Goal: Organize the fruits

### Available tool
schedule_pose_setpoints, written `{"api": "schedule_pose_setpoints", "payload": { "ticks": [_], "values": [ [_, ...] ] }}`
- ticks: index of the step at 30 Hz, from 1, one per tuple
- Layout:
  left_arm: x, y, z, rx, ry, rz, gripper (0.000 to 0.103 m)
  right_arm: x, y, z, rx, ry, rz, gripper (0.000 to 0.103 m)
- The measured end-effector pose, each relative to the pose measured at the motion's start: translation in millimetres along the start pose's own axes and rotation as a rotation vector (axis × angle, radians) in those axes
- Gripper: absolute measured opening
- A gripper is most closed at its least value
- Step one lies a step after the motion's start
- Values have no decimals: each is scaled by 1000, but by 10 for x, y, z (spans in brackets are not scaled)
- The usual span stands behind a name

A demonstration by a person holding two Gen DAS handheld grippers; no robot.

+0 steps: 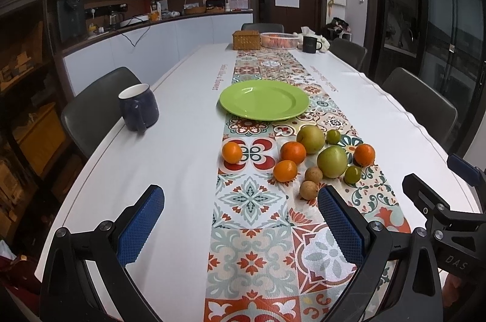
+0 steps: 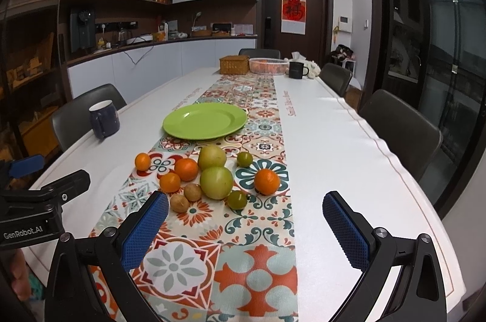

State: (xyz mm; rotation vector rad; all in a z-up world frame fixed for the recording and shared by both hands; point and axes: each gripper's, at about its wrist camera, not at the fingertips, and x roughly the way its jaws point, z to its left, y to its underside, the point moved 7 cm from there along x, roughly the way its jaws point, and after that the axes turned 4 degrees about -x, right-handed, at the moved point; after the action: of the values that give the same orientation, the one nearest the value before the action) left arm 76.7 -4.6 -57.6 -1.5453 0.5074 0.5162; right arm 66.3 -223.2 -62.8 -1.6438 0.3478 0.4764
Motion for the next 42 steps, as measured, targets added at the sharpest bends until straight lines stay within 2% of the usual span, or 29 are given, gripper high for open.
{"api": "schedule_pose_setpoints", "payload": {
  "ticks": [4, 9, 13, 18, 22, 29, 35, 42],
  "values": [
    [135, -2, -27, 23, 4, 13, 102, 116, -6, 8, -18, -5, 23, 102],
    [322, -50, -107, 85, 17, 15, 95, 304, -1, 13, -39, -10, 60, 101],
    [509, -56, -198, 143, 38, 28, 89, 513, 33, 0, -54, -17, 106, 93],
    [791, -44, -309, 167, 115, 98, 78, 767, 104, -2, -54, -49, 185, 81],
    [985, -26, -387, 182, 149, 145, 67, 949, 161, 27, -49, -80, 238, 71],
    [1251, -15, -471, 175, 187, 217, 60, 1194, 246, 51, -40, -123, 314, 56],
    [1447, 21, -526, 171, 217, 269, 53, 1329, 282, 53, -32, -154, 354, 48],
    [1578, 59, -588, 140, 253, 318, 37, 1425, 285, 75, -29, -180, 374, 38]
  ]
}}
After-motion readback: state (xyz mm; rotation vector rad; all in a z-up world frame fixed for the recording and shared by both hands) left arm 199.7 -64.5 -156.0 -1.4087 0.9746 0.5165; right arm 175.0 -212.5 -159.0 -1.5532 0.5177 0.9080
